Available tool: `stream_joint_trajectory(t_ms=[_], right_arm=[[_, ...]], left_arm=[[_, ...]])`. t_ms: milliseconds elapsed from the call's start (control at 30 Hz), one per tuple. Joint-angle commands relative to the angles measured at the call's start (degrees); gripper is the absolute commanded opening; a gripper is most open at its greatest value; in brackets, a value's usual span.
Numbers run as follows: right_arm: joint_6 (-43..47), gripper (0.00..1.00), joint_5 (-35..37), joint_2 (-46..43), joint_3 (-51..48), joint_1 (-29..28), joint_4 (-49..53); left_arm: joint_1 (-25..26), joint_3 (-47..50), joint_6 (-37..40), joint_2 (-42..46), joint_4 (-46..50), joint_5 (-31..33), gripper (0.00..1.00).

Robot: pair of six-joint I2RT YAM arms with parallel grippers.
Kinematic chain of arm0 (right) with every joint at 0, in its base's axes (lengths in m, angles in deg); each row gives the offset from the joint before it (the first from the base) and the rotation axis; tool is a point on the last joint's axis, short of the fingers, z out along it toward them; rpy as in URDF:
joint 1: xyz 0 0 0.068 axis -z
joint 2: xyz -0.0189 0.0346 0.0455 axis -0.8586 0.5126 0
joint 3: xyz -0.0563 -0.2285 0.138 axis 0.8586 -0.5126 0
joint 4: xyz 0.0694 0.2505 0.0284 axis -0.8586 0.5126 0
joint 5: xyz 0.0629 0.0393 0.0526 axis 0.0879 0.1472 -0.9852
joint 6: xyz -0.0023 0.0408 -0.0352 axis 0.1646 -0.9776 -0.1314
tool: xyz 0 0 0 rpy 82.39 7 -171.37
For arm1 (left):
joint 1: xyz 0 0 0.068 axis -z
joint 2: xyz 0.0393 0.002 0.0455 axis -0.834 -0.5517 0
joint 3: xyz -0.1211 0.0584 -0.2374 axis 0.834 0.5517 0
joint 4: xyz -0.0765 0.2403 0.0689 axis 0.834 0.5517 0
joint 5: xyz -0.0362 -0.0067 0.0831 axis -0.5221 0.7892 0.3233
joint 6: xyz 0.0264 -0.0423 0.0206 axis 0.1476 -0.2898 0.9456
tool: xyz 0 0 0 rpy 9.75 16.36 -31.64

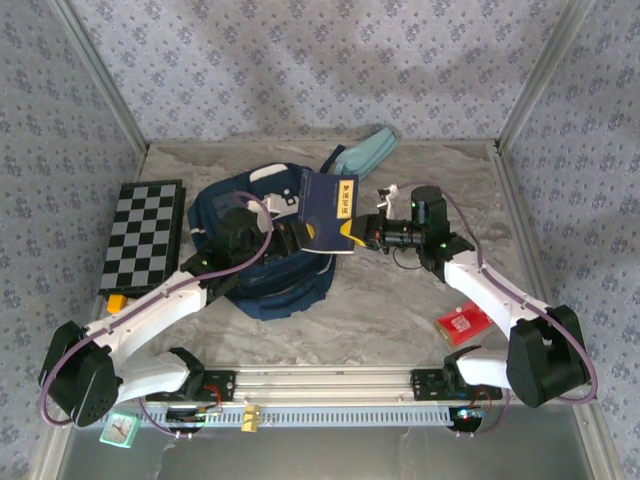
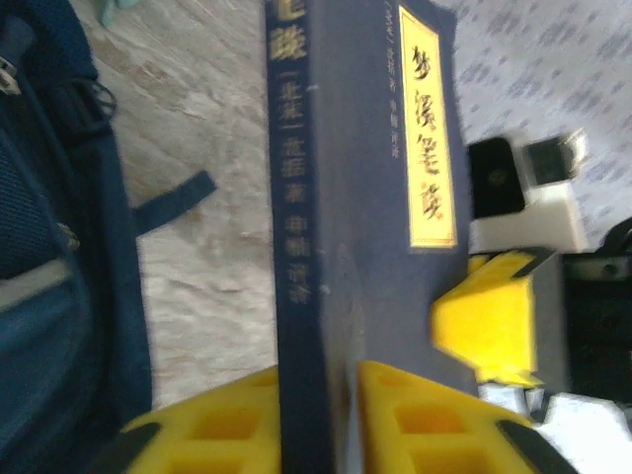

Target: Pack books, pencil case, and school supplies into a backpack

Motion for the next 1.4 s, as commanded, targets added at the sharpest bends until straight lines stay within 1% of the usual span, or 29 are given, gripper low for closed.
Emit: stream_joint_trajectory(t_ms=[0, 33, 67, 133, 200, 300, 433, 500, 700, 767, 833, 1000, 1100, 1133, 1300, 1333, 1367], right_arm=[[4.7, 0.02, -0.2, -3.1, 2.5, 3.1, 6.6], [6.6, 0.02, 0.5, -4.0, 2.9, 4.1, 9.9], [8.5, 0.02, 1.4, -4.8, 3.2, 4.9, 13.5], [13.9, 0.02, 4.0, -6.5, 4.4, 6.9, 22.3], [17.1, 0.02, 5.0, -7.7, 4.5, 8.9, 27.8], [18.3, 0.01, 4.6, -9.3, 2.8, 12.5, 30.4], [17.9, 0.01, 3.2, -10.7, -0.1, 17.0, 30.4], [18.0, 0.01, 2.6, -11.0, -1.0, 18.6, 30.4], [20.3, 0.01, 1.3, -10.6, -1.8, 21.0, 32.5], [20.6, 0.01, 1.0, -10.5, -2.0, 21.3, 32.5], [20.8, 0.01, 0.9, -10.4, -2.3, 21.6, 32.5], [20.7, 0.01, 0.1, -10.1, -2.7, 22.1, 32.8], [20.8, 0.01, -0.7, -10.0, -2.6, 22.6, 33.3], [22.4, 0.01, -0.7, -10.0, -2.5, 22.7, 33.4], [22.4, 0.01, -0.8, -10.0, -2.5, 23.1, 32.9], [22.3, 0.01, -0.9, -9.9, -2.4, 23.1, 32.7], [22.3, 0.01, -1.1, -9.8, -2.4, 23.2, 32.7]], left_arm=[[-0.2, -3.7, 8.1, 2.9, 9.0, 4.6, 0.4], [0.0, -4.2, 10.8, 3.6, 12.7, 7.0, 0.45], [0.1, -4.9, 13.6, 4.0, 16.2, 9.0, 0.47], [0.3, -6.4, 19.0, 3.8, 23.1, 11.3, 0.5], [1.1, -7.6, 23.7, 2.6, 27.9, 12.5, 0.5], [3.9, -9.9, 29.3, -0.9, 33.2, 13.5, 0.51], [8.1, -13.4, 34.5, -8.0, 36.1, 15.8, 0.53], [9.1, -15.7, 35.9, -11.8, 37.3, 17.2, 0.53], [10.9, -21.7, 39.7, -22.7, 40.6, 18.1, 0.51], [11.3, -23.2, 40.4, -25.3, 41.0, 18.7, 0.49], [11.5, -24.2, 40.6, -27.3, 41.1, 19.2, 0.45], [11.4, -25.4, 41.6, -29.3, 41.3, 18.9, 0.31], [11.5, -25.2, 42.0, -28.8, 41.4, 17.3, 0.28], [11.5, -24.8, 42.0, -28.3, 41.1, 16.9, 0.28], [11.4, -23.6, 41.7, -27.0, 40.7, 16.5, 0.26], [11.5, -23.7, 41.6, -27.1, 41.1, 16.1, 0.29], [11.5, -23.6, 41.6, -27.1, 41.2, 14.7, 0.34]])
